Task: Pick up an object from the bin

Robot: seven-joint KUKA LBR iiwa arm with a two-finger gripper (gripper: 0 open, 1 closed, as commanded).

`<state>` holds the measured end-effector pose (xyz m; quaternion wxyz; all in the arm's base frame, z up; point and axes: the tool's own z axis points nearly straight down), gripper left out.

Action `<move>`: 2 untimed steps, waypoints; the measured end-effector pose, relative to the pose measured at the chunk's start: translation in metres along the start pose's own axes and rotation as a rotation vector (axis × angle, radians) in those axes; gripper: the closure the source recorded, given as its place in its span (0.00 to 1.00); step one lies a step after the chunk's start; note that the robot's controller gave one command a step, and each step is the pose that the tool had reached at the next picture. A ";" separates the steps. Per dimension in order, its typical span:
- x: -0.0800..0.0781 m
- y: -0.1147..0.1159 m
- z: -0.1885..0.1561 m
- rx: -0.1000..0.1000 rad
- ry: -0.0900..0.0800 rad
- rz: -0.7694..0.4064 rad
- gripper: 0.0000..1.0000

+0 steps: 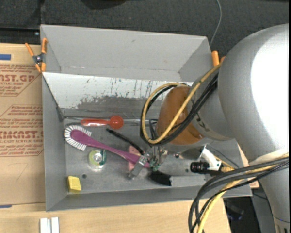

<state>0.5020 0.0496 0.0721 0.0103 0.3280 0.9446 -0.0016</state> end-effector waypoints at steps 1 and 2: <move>0.000 0.000 0.000 0.000 0.000 0.000 0.00; -0.003 0.000 0.001 0.001 0.002 0.414 0.00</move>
Offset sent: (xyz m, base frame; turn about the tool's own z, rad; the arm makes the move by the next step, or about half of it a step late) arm 0.0043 -0.0032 -0.0012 0.6126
